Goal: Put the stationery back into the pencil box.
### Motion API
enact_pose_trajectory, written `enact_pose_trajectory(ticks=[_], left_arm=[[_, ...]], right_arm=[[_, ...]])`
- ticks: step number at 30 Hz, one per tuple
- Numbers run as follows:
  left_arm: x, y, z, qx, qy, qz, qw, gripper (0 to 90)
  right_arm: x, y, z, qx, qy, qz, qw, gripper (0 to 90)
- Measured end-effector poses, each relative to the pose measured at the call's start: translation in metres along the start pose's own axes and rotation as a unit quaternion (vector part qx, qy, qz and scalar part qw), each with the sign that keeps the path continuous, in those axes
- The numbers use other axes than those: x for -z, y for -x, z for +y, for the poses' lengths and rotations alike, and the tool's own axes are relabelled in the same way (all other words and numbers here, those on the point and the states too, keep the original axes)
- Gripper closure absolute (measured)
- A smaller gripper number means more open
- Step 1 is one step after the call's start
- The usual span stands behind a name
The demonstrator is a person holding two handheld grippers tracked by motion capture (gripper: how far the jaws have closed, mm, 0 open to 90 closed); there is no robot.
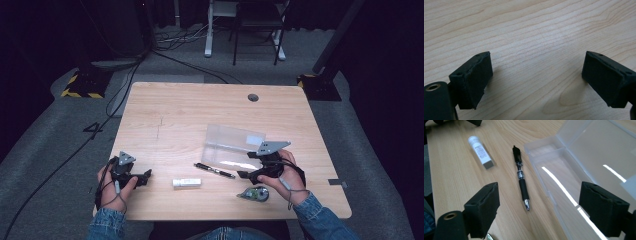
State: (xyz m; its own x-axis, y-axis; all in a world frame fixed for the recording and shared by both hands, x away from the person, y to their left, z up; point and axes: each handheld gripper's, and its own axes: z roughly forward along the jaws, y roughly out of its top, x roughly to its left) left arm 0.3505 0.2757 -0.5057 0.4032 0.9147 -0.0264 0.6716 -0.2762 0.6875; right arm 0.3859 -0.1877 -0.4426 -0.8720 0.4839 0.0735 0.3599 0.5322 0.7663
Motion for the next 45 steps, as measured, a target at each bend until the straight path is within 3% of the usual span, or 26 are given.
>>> enact_pose_trajectory(ticks=[1, 2, 11, 19, 32, 45], left_arm=[[0.000, 0.000, 0.000, 0.000, 0.000, 0.000, 1.0000, 10.0], [0.000, 0.000, 0.000, 0.000, 0.000, 0.000, 1.0000, 10.0], [0.000, 0.000, 0.000, 0.000, 0.001, 0.001, 1.0000, 10.2], [0.000, 0.000, 0.000, 0.000, 0.000, 0.001, 1.0000, 10.2], [0.000, 0.000, 0.000, -0.001, 0.000, 0.001, 1.0000, 10.2], [0.000, 0.000, 0.000, 0.000, 0.000, 0.001, 1.0000, 10.2]], right_arm=[[-0.002, -0.002, 0.001, 0.005, 0.000, 0.001, 1.0000, 18.7], [-0.007, -0.006, 0.002, 0.013, -0.004, 0.008, 0.9999, 25.1], [-0.024, -0.019, 0.008, 0.030, -0.013, 0.031, 0.9990, 39.2], [-0.046, -0.024, 0.009, 0.054, -0.048, 0.037, 0.9967, 56.2], [-0.064, -0.021, 0.009, 0.078, -0.072, 0.029, 0.9939, 66.8], [-0.083, -0.025, 0.015, 0.098, -0.078, 0.025, 0.9918, 67.4]])
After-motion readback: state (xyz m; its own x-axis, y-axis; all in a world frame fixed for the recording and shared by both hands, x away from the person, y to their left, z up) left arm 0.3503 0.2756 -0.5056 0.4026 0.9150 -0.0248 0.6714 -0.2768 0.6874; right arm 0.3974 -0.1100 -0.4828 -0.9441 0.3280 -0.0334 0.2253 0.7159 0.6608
